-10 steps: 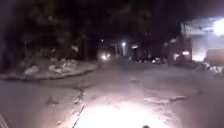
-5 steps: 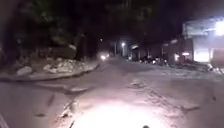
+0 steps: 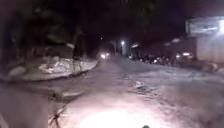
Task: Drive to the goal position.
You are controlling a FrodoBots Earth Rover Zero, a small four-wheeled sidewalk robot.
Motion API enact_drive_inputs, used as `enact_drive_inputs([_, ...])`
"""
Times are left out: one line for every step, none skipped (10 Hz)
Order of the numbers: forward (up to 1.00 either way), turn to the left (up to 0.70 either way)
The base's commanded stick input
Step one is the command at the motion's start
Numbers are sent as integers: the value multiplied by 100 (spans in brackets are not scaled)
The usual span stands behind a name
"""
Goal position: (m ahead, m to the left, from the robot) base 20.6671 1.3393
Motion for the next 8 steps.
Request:
enact_drive_inputs([70,1])
enact_drive_inputs([70,1])
enact_drive_inputs([70,1])
enact_drive_inputs([70,1])
enact_drive_inputs([70,1])
enact_drive_inputs([70,1])
enact_drive_inputs([70,1])
enact_drive_inputs([70,1])
